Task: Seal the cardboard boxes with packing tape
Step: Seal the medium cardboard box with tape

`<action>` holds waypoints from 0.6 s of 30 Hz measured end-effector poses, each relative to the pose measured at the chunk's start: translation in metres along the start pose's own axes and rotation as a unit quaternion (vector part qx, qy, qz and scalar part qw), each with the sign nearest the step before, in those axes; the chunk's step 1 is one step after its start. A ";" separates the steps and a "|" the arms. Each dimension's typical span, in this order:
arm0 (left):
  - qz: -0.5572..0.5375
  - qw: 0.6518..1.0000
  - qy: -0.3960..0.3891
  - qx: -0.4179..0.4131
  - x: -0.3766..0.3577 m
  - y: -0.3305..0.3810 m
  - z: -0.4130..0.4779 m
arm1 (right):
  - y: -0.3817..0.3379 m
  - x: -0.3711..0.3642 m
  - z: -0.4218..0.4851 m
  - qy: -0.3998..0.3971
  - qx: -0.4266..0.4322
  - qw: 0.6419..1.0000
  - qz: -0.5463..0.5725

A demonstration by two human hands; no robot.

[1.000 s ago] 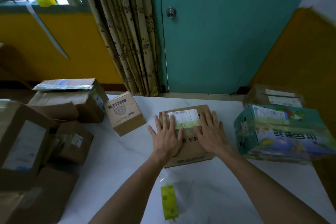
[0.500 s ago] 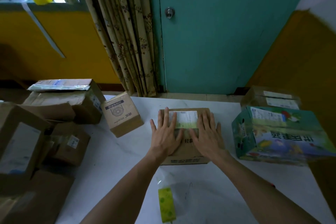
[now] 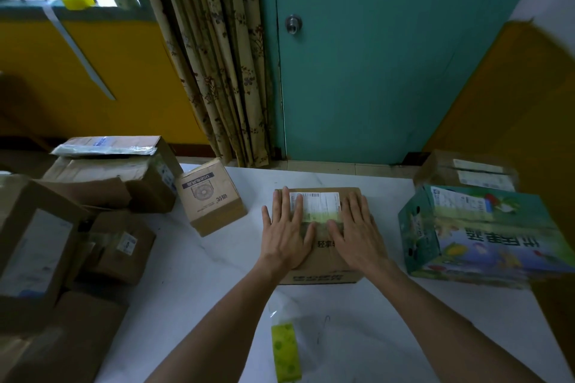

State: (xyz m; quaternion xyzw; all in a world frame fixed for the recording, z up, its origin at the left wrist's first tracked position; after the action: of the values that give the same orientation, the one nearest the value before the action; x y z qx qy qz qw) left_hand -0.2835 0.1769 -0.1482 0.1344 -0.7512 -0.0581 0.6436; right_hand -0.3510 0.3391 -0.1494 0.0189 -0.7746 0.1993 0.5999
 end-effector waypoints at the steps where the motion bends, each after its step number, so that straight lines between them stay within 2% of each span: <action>1: 0.005 1.000 0.002 0.011 -0.001 0.000 -0.001 | 0.001 -0.001 0.000 0.001 -0.006 1.000 -0.001; 8: 0.047 0.997 -0.044 0.037 -0.004 0.002 0.004 | -0.003 -0.005 0.001 -0.014 -0.023 0.999 -0.036; 12: 0.011 0.999 -0.038 0.028 -0.003 0.003 0.002 | -0.004 -0.004 0.000 -0.017 -0.028 0.999 -0.032; 15: -0.034 0.999 -0.027 -0.013 -0.001 -0.005 0.000 | -0.003 -0.004 -0.004 -0.020 -0.038 0.999 -0.011; 18: -0.022 0.999 -0.021 -0.010 0.000 -0.015 -0.004 | -0.004 -0.006 -0.011 -0.001 -0.047 0.999 -0.012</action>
State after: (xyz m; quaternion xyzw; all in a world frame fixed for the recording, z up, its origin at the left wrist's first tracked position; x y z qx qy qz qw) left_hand -0.2773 0.1627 -0.1515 0.1429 -0.7611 -0.0828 0.6273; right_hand -0.3388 0.3381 -0.1516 0.0007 -0.7835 0.1557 0.6016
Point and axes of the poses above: each hand's wrist, its own z-axis towards the middle knuckle, its own x-axis out of the back of the hand, y = z × x, the point moved 2 cm from there along z, towards the middle knuckle, and after that the axes turned 8 degrees about -x, right-handed, at the moved point
